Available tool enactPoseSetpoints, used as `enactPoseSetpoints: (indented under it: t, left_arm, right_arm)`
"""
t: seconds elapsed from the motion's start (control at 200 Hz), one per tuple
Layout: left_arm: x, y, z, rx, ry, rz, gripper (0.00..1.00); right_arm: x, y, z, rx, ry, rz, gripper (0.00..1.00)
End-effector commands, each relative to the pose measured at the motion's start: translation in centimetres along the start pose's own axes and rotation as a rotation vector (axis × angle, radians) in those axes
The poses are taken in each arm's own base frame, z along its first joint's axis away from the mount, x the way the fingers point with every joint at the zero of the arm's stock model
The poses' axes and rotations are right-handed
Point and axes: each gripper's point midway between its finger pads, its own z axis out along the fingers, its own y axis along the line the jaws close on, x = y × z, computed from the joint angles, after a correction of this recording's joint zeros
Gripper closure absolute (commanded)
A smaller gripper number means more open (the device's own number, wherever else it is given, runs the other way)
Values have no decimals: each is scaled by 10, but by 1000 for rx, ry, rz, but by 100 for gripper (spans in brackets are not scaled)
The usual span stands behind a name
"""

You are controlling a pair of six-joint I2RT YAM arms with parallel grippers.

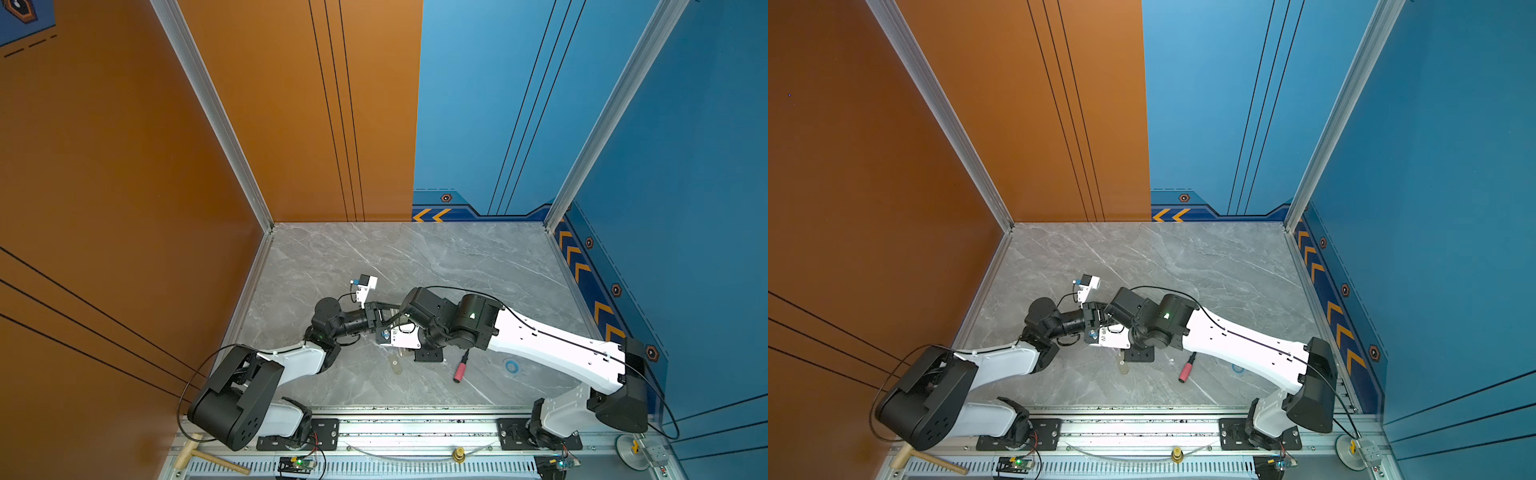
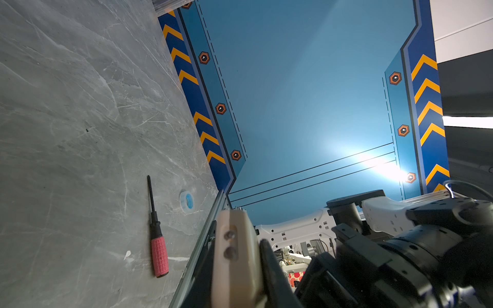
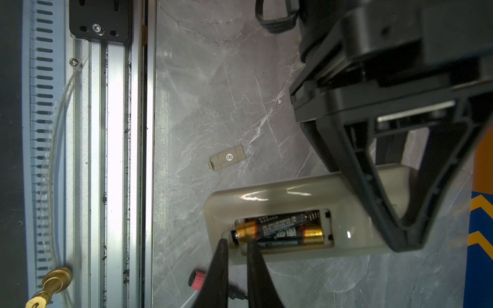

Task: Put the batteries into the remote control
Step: 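Press the battery down into the compartment with the right gripper fingers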

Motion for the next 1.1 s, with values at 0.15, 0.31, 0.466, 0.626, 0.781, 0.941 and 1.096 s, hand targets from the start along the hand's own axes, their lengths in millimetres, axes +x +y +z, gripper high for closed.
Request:
enactPoseSetpoints:
  t: [0.15, 0.31, 0.466, 0.626, 0.781, 0.941, 1.096]
  left_arm:
    - [-1, -19, 1, 48, 18, 45, 100]
    - [-1, -20, 1, 49, 19, 46, 100]
    - [-1, -20, 1, 50, 19, 46, 100]
    - [-1, -22, 1, 55, 22, 50, 100]
    - [0, -24, 1, 58, 23, 51, 100]
    - [1, -22, 1, 56, 22, 48, 100]
    - [0, -21, 1, 54, 20, 47, 100]
  right_arm:
    - [-2, -13, 7, 47, 6, -1, 87]
    - [-5, -21, 7, 82, -1, 15, 89]
    - [-3, -26, 9, 101, 8, 21, 90]
    - [-3, -36, 11, 134, 12, 34, 93]
    - [-3, -43, 15, 154, 17, 46, 94]
    - [-4, -47, 20, 175, 16, 61, 96]
    - [-2, -48, 20, 188, 23, 69, 97]
